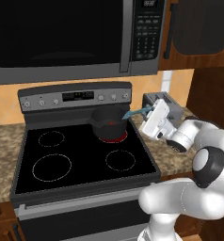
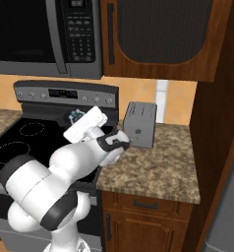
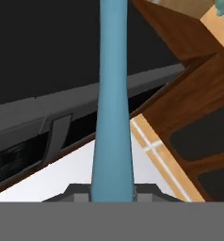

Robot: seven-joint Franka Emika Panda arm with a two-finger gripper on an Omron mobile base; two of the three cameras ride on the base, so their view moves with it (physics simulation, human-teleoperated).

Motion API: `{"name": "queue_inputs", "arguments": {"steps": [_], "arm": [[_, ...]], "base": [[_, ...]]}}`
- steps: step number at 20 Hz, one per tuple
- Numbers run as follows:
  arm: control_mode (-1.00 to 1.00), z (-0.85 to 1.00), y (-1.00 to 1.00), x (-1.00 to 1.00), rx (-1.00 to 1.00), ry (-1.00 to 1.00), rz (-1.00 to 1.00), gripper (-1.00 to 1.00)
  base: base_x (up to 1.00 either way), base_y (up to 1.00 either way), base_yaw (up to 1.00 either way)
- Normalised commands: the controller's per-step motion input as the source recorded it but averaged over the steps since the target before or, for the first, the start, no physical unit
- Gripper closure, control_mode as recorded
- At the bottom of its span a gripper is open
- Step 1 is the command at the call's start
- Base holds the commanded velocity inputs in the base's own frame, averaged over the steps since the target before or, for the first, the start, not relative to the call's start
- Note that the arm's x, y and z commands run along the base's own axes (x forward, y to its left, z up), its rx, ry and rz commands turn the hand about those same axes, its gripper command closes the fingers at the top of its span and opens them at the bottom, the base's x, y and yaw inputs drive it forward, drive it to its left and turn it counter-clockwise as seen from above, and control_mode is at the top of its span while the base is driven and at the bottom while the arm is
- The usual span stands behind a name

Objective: Put the bell pepper and sweet potato in the pot. Retrieve the spatula and lightly stir the vegetables in the pot.

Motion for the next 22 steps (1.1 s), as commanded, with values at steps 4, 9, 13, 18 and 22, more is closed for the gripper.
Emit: {"name": "queue_inputs", "arguments": {"steps": [4, 9, 13, 18, 22], "arm": [[-1.00, 0.15, 0.23, 0.00, -0.04, 0.35, -0.05, 1.00], [-1.00, 0.06, 0.26, 0.19, -0.01, 0.40, -0.09, 1.00], [-1.00, 0.00, 0.30, 0.30, -0.01, 0.29, -0.12, 1.00], [-1.00, 0.00, 0.38, 0.46, -0.03, 0.05, -0.12, 1.00], [-1.00, 0.17, -0.03, 0.25, 0.02, 0.01, -0.02, 1.00]], "base": [[0.00, 0.00, 0.00], [0.00, 0.00, 0.00], [0.00, 0.00, 0.00], [0.00, 0.00, 0.00], [0.00, 0.00, 0.00]]}}
